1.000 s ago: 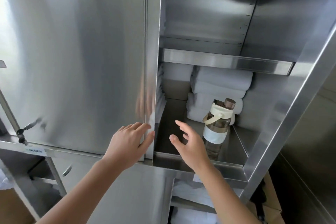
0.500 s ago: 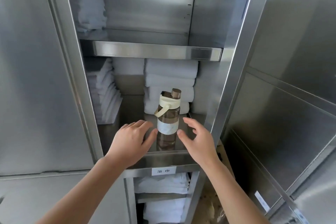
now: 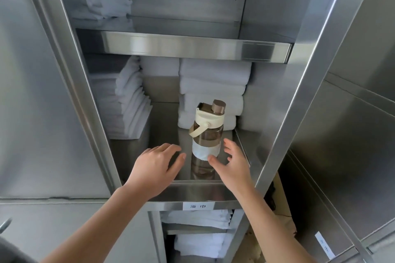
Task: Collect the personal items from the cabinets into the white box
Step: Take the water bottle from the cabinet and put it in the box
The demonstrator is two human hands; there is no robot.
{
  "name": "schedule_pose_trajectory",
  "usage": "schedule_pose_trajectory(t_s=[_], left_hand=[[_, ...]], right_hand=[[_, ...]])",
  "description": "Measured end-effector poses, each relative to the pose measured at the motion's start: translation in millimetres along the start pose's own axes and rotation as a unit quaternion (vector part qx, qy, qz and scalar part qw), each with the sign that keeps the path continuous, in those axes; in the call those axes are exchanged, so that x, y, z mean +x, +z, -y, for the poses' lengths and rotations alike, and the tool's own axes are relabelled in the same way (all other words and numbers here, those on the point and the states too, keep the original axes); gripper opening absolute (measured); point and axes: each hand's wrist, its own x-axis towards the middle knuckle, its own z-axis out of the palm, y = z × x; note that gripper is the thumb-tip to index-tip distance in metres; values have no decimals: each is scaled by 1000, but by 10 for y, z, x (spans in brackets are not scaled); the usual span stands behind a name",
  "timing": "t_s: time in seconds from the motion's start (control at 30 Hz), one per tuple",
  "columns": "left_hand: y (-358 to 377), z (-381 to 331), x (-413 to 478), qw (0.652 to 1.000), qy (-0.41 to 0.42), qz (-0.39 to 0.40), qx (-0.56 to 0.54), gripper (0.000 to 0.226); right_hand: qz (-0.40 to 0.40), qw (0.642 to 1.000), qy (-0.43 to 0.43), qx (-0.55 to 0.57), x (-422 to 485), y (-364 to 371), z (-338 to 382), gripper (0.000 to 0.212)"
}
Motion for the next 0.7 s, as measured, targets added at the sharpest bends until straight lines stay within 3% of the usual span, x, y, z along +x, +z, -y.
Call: schedule_pose_trajectory(t_s=[0.1,0.2,0.4,0.7], left_hand=[[149,106,78,1000,-13,7,-2,57],[287,187,154,1000,-19,5,-6,56],[422,273,224,999,-31,6,-30,55],[489,240,121,997,-56,23,-37,48]], right_hand=[[0,1000,26,14,191,120,-88,84],[15,999,17,37,346,235,-149,68],[20,996,10,84,484,395,-224,70],[8,998,13,60,470,374,-197,69]])
